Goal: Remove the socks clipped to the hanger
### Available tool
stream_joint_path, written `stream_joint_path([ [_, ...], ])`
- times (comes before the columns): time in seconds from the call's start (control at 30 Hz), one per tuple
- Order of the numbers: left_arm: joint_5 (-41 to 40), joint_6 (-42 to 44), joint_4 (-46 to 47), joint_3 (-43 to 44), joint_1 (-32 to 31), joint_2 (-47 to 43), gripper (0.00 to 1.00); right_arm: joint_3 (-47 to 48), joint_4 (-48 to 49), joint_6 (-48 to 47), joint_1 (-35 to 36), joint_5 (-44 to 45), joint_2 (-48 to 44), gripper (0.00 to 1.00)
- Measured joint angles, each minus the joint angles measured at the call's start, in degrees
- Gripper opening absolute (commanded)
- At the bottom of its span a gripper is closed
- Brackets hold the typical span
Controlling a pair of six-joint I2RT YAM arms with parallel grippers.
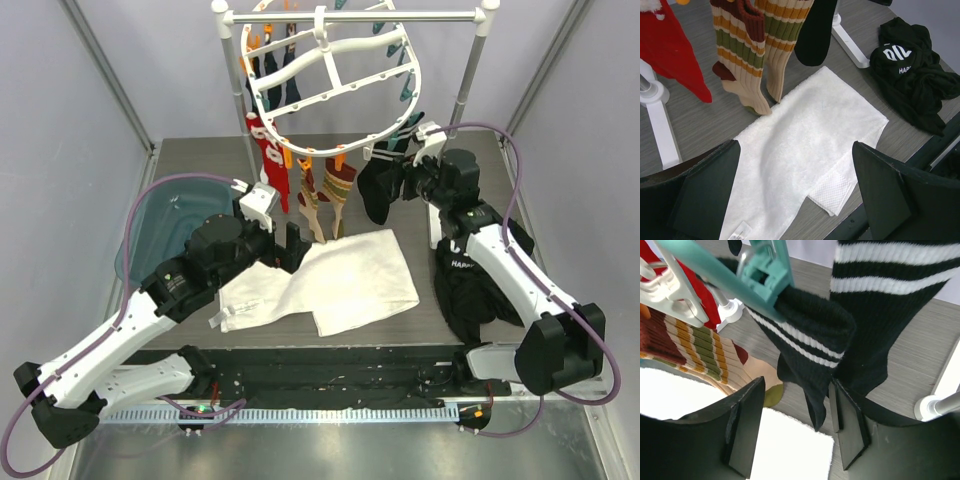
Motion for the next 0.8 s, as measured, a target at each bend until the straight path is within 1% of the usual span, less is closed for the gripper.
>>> stream_joint_path([
  [0.13,0.5,0.0,0.0,0.0,0.0,0.0,1.0,-1.6,2.5,0.2,0.0,-0.6,0.4,0.5],
  [0.17,0.5,0.0,0.0,0.0,0.0,0.0,1.0,-1.9,3.3,0.3,0.0,-0.6,0.4,0.46],
  [0.27,1.0,0.0,0.0,0.0,0.0,0.0,1.0,-2.9,5.5,0.6,0.0,-0.5,0.4,0.38],
  [0.3,1.1,0.0,0.0,0.0,0.0,0.0,1.0,-3.3,6.4,0.8,0.0,-0.5,0.4,0.37],
  [0.33,1.2,0.0,0.0,0.0,0.0,0.0,1.0,-3.5,6.8,0.8,0.0,-0.4,0.4,0.37],
  [0.37,1.4,0.0,0.0,0.0,0.0,0.0,1.0,-3.9,7.4,0.8,0.0,-0.4,0.4,0.4],
  [0.43,1.4,0.0,0.0,0.0,0.0,0.0,1.0,-4.7,8.7,0.9,0.0,0.0,0.4,0.46],
  [0.47,1.4,0.0,0.0,0.0,0.0,0.0,1.0,-5.2,9.3,0.9,0.0,0.5,0.4,0.5],
  [0.6,1.6,0.0,0.0,0.0,0.0,0.0,1.0,-5.7,9.9,0.5,0.0,2.8,0.4,0.54],
  [0.73,2.0,0.0,0.0,0.0,0.0,0.0,1.0,-5.7,10.3,0.0,0.0,3.1,0.4,0.43],
  [0.77,2.0,0.0,0.0,0.0,0.0,0.0,1.0,-5.7,10.3,-0.1,0.0,3.0,0.4,0.34],
  [0.8,2.0,0.0,0.0,0.0,0.0,0.0,1.0,-5.7,10.3,-0.2,0.0,3.0,0.4,0.29],
])
